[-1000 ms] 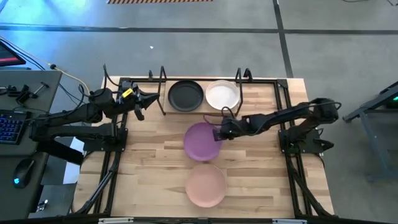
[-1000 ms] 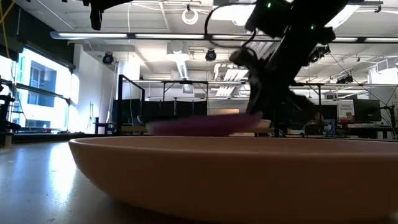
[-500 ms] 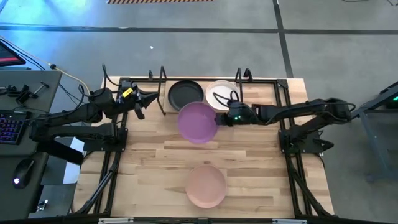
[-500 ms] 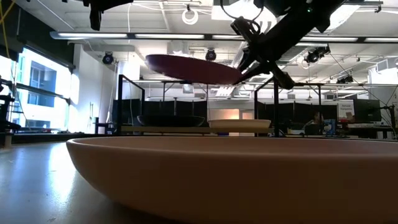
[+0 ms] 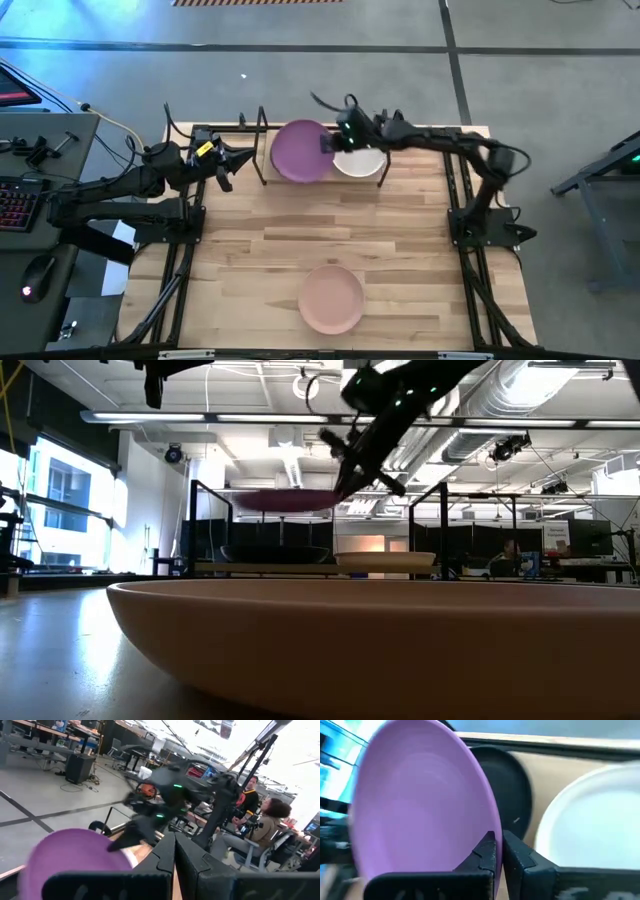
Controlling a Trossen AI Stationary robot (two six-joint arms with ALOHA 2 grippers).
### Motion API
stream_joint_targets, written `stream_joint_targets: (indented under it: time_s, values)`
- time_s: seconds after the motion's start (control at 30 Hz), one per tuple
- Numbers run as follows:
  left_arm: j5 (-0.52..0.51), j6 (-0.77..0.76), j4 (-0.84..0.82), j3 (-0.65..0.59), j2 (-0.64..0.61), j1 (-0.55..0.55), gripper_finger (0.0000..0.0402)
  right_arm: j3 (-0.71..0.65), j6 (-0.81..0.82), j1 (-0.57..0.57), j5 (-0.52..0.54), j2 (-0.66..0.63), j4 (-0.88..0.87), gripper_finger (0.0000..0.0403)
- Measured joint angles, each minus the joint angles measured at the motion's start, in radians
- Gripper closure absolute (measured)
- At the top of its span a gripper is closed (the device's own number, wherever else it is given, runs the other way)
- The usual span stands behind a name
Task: Place and stack plates onto a shelf
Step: Stack the purple plate on the black plate on the shelf
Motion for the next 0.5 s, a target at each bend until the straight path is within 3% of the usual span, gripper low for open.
stream_joint_targets:
  time_s: [0.27,0.5]
  values:
    - [0.0,0.001,-0.001,0.0,0.0,0.0,0.0401,0.228,-0.089,-0.098,-0.11,0.206,-0.115,0.0403]
    - [-0.003,0.003,-0.001,0.0,0.0,0.0,0.0401,0.265,-0.076,-0.124,-0.183,0.289,-0.129,0.0403]
